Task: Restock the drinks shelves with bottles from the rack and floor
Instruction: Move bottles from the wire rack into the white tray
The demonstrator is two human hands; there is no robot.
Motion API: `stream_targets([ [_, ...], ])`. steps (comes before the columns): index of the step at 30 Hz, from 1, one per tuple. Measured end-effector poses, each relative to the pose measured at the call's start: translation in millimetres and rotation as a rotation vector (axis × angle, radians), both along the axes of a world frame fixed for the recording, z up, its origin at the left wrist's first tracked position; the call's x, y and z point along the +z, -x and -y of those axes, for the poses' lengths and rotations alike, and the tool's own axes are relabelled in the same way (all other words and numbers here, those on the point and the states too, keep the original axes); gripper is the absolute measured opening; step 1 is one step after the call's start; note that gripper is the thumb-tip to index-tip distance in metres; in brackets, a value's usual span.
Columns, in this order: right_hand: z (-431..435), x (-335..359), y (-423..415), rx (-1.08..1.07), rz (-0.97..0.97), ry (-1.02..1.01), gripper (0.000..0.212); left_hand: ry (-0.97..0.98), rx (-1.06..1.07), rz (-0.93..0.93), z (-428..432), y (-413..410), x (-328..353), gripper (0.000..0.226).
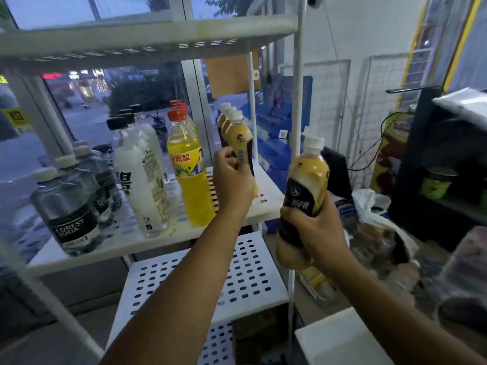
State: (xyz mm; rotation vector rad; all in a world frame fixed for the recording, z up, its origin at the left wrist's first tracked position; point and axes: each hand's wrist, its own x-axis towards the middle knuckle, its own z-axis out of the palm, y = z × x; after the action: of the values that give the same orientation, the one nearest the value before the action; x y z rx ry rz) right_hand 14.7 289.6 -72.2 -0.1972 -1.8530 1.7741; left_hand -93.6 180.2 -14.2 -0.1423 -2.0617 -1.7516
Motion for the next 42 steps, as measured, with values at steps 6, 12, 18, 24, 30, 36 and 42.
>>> stream_targets([
  [6, -17, -7, -32, 0.142, 0.159, 0.407, 0.027, 0.063, 0.022, 0.238, -31, 50, -9, 0.088],
  [12, -29, -15, -60, 0.135, 0.191, 0.430, 0.027, 0.042, 0.002, 0.309, -37, 64, -32, 0.068],
  [18, -34, -22, -83, 0.167, 0.242, 0.533, 0.066, 0.032, 0.054, 0.098, -40, 47, -40, 0.064],
  [24, -30, -29, -97, 0.149, 0.184, 0.498, 0.059, -0.036, -0.190, -0.143, -46, -18, -39, 0.072],
  [30, -25, -43, -113, 0.000, 0.226, 0.467, 0.061, 0.293, -0.378, -0.157, -41, -82, -66, 0.066],
  [36, -24, -70, -147, -0.155, 0.246, 0.496, 0.036, 0.190, -0.857, 0.285, -49, -124, -114, 0.069],
  [42, -35, -105, -188, -0.347, 0.299, 0.547, 0.036, 0.206, -1.166, 0.447, -62, -150, -172, 0.048],
])
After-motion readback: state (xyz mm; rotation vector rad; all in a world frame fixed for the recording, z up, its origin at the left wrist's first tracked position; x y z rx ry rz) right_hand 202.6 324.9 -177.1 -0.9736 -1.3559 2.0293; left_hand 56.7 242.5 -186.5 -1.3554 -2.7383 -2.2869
